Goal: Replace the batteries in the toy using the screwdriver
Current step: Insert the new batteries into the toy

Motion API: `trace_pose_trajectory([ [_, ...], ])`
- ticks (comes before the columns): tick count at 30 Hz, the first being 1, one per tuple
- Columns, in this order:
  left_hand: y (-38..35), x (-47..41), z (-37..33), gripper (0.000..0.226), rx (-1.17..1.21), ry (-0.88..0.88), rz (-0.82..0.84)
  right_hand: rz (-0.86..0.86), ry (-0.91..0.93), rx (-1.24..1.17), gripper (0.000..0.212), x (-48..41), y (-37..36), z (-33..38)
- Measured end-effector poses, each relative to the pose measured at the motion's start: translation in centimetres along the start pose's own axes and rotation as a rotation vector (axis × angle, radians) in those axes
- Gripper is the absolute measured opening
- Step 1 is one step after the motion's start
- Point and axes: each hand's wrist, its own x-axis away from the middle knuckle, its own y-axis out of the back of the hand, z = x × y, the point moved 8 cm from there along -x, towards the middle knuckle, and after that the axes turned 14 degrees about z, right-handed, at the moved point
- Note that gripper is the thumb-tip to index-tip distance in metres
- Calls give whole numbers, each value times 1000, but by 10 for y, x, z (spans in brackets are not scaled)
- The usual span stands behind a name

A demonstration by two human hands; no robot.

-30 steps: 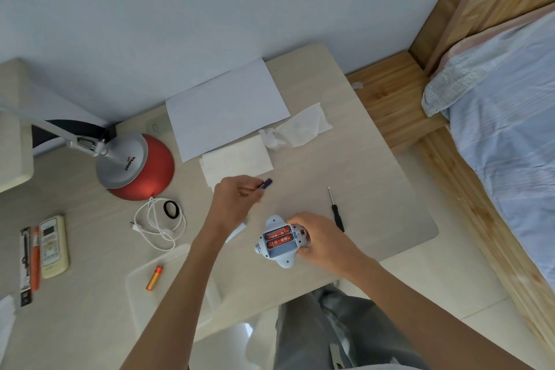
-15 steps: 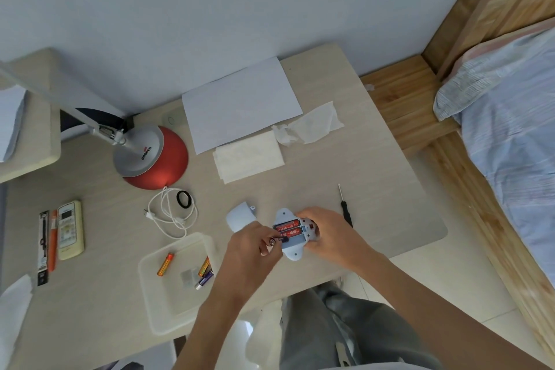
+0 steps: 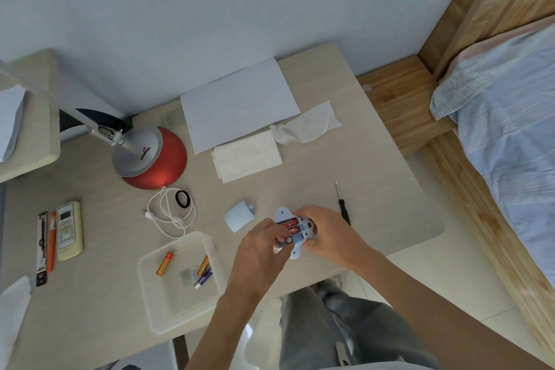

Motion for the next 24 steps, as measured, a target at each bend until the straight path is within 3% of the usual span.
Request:
trace_pose_trajectory([
  [9, -14, -5, -3, 21, 161, 31, -1, -4, 1, -12, 44, -2, 0, 0],
  [18, -16, -15, -7, 9, 44, -9, 7, -4, 6, -24, 44, -2, -1, 1],
  [24, -19, -16, -6, 13, 12, -30, 6, -3, 15, -30, 45, -2, 0, 3],
])
